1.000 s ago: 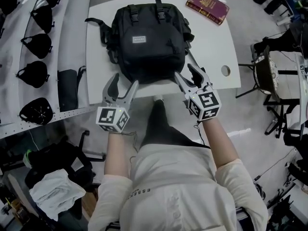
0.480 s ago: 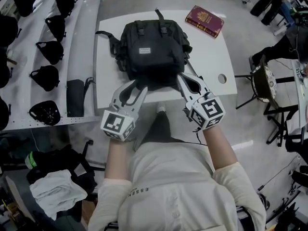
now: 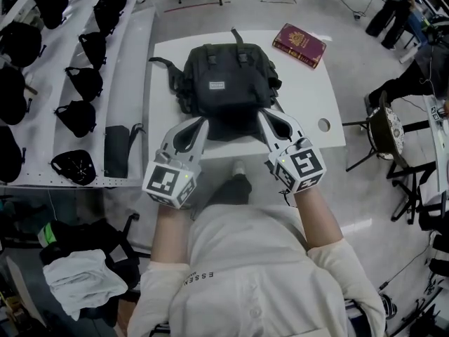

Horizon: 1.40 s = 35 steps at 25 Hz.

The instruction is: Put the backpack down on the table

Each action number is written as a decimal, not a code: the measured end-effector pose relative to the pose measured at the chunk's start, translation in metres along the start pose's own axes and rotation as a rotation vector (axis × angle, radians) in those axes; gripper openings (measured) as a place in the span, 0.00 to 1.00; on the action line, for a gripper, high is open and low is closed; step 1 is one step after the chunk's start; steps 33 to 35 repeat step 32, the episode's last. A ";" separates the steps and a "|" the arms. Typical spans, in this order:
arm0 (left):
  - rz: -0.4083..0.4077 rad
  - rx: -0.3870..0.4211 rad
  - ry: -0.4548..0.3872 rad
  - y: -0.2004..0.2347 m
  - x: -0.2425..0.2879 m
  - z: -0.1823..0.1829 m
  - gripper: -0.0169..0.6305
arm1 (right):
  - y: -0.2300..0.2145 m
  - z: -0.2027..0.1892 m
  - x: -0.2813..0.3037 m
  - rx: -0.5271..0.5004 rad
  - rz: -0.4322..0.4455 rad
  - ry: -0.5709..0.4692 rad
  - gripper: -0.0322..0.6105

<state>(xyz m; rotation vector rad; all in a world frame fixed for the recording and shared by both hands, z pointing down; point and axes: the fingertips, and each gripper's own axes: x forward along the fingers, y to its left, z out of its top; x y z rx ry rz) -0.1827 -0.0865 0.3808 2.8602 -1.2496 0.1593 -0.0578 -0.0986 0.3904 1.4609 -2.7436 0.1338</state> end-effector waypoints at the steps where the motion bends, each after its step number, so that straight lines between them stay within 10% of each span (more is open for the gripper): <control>1: 0.003 0.000 0.000 0.000 0.000 0.002 0.03 | 0.000 0.002 0.000 -0.005 0.002 -0.001 0.07; 35: 0.091 0.023 -0.001 0.023 -0.010 0.016 0.03 | 0.008 0.012 -0.008 -0.068 -0.020 0.000 0.07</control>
